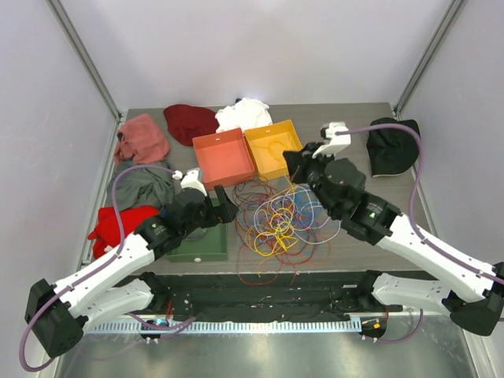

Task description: Untangle the cables

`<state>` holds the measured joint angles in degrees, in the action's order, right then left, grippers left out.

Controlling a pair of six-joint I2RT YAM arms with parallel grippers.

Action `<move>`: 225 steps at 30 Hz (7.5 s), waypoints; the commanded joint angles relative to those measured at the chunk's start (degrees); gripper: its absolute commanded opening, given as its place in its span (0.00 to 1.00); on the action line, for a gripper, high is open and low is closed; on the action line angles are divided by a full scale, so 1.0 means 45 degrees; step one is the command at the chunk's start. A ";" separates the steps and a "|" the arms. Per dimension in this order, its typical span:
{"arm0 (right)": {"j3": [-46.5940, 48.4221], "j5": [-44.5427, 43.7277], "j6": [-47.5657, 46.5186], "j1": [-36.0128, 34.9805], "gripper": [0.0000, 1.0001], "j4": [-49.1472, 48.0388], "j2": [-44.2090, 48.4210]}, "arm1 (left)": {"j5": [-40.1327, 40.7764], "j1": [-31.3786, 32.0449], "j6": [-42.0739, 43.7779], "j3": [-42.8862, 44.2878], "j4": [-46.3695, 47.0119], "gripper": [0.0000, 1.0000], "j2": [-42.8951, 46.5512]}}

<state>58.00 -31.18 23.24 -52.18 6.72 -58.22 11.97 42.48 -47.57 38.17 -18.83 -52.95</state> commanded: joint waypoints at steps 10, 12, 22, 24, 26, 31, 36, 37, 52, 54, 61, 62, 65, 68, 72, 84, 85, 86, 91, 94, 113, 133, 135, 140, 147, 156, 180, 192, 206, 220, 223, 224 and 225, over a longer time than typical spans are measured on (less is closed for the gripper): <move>0.6559 0.0516 -0.2355 0.1726 0.01 0.0049 -0.3075 | 0.0133 0.0033 -0.0171 -0.0202 0.0298 1.00 0.1140; 0.7245 0.1280 -0.1635 0.2511 0.01 0.0049 -0.3876 | 0.0172 0.0033 -0.0132 -0.0202 0.0123 1.00 0.1277; 1.4235 0.2553 -0.1493 0.4018 0.01 0.0673 -0.7685 | 0.0622 0.0033 0.0063 -0.0104 -0.0386 1.00 0.2000; 1.5774 0.2651 -0.1552 0.4077 0.01 0.0985 -0.8483 | 0.0641 0.0033 0.0083 -0.0104 -0.0425 1.00 0.2020; 1.6639 0.2806 -0.1591 0.4135 0.01 0.1162 -0.8975 | 0.0661 0.0033 0.0103 -0.0085 -0.0445 1.00 0.2039; 1.7658 0.3100 -0.1182 0.4642 0.01 0.0832 -0.9659 | 0.0661 0.0033 0.0122 -0.0104 -0.0425 1.00 0.1981; 1.7661 0.3841 -0.0713 0.4858 0.01 0.0733 -0.9603 | 0.0486 0.0033 0.0239 -0.0104 0.0254 1.00 0.1962; 1.7485 0.4036 -0.0577 0.4858 0.01 0.0694 -0.9506 | 0.0408 0.0033 0.0239 -0.0104 0.0549 1.00 0.1865; 1.2054 0.6049 0.2371 0.4878 0.01 0.0186 -0.5639 | 0.0465 0.0541 0.4122 -0.0458 1.1329 1.00 -0.1415; 1.1664 0.6303 0.2568 0.4858 0.01 0.0206 -0.5230 | 0.0408 0.0541 0.5041 -0.0105 1.1954 1.00 -0.2313; 1.1096 0.7062 0.3096 0.4858 0.01 0.0342 -0.4467 | -0.0354 0.0580 0.6040 0.0813 1.4299 1.00 -0.4657; 1.1057 0.7239 0.3135 0.4877 0.01 0.0381 -0.4427 | -0.0645 0.0580 0.6060 0.0930 1.4785 1.00 -0.4930; 1.0940 0.7358 0.3175 0.4858 0.01 0.0557 -0.4213 | -0.1056 0.0697 0.6099 0.1282 1.5492 1.00 -0.5791; 1.0998 0.7183 0.2960 0.4858 0.01 0.0869 -0.4076 | -0.1351 0.0872 0.6157 0.1439 1.5727 1.00 -0.6143; 1.0921 0.6987 0.2686 0.4858 0.01 0.0968 -0.3841 | -0.1059 0.0931 0.6157 0.0757 1.6117 1.00 -0.5638; 1.0100 0.7397 0.3467 0.4858 0.01 0.0284 -0.3763 | -0.1897 0.1457 0.6626 -0.1080 1.5181 1.00 -0.2901; 1.0061 0.7475 0.3564 0.4839 0.01 0.0206 -0.3782 | -0.1936 0.1555 0.6684 -0.1042 1.5180 1.00 -0.2979; 1.0042 0.7534 0.3778 0.4858 0.01 0.0148 -0.3782 | -0.1956 0.1653 0.6801 -0.0964 1.5161 1.00 -0.3096; 0.9944 0.8042 0.4209 0.4877 0.01 0.0011 -0.3743 | -0.1956 0.1927 0.6899 -0.0183 1.5219 1.00 -0.4599; 0.9866 0.8159 0.4248 0.4858 0.01 0.0069 -0.3529 | -0.1293 0.1927 0.6724 0.0362 1.5356 0.96 -0.5651; 0.8226 0.5818 0.2141 0.4858 0.01 0.0284 -0.2531 | -0.1209 0.0780 0.6530 0.5962 0.8043 0.00 -0.5771; 0.8070 0.5132 0.0323 0.4936 0.01 -0.1783 -0.5305 | -0.3284 -0.1705 0.5416 1.3823 0.3188 0.00 -1.0986; 0.7777 0.5132 0.0245 0.5053 0.01 -0.1942 -0.5403 | -0.3363 -0.1881 0.5162 1.3570 0.3305 0.00 -1.1434; 0.7445 0.5190 0.0206 0.5326 0.01 -0.2254 -0.5715 | -0.3304 -0.2213 0.4908 1.3353 0.3695 0.00 -1.2275; 0.6937 0.5190 0.0147 0.5659 0.01 -0.2782 -0.6125 | -0.2971 -0.2603 0.4965 1.4465 0.3423 0.00 -1.3604; 0.6330 0.5620 0.0772 0.6381 0.01 -0.3544 -0.7919 | -0.3597 -0.2604 0.4771 1.6244 0.1665 0.02 -1.6007; 0.6194 0.6635 0.2217 0.6636 0.01 -0.4814 -0.9933 | -0.1159 -0.2584 0.3248 1.2067 0.1255 1.00 -1.1733; 0.6331 0.6656 0.1985 0.6655 0.01 -0.4464 -1.1711 | 0.1422 -0.2215 0.1998 0.9841 -0.2144 1.00 -0.7812; 0.7033 0.5388 0.0246 0.6324 0.50 -0.0832 -1.2006 | 0.1794 -0.1315 0.1392 0.4976 -0.2065 1.00 -0.3332; 0.2339 0.3315 0.0303 0.5174 0.67 -0.1334 -0.6522 | 0.1170 -0.0944 0.1431 0.4447 -0.1773 1.00 -0.3330; 0.0247 0.3295 0.0420 0.4412 0.65 -0.1415 -0.4490 | 0.0701 -0.0730 0.1489 0.4427 -0.1695 1.00 -0.3799; -0.0266 0.3276 0.0498 0.4196 0.64 -0.1415 -0.3692 | 0.0623 -0.0671 0.1489 0.4408 -0.1695 1.00 -0.3916; -0.0812 0.3296 0.0634 0.4001 0.63 -0.1377 -0.3220 | 0.0545 -0.0593 0.1489 0.4408 -0.1695 1.00 -0.4033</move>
<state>62.54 -16.25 24.14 -30.02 3.92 -80.53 16.78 38.48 -41.23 58.13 -28.34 -69.06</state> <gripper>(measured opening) 0.645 0.996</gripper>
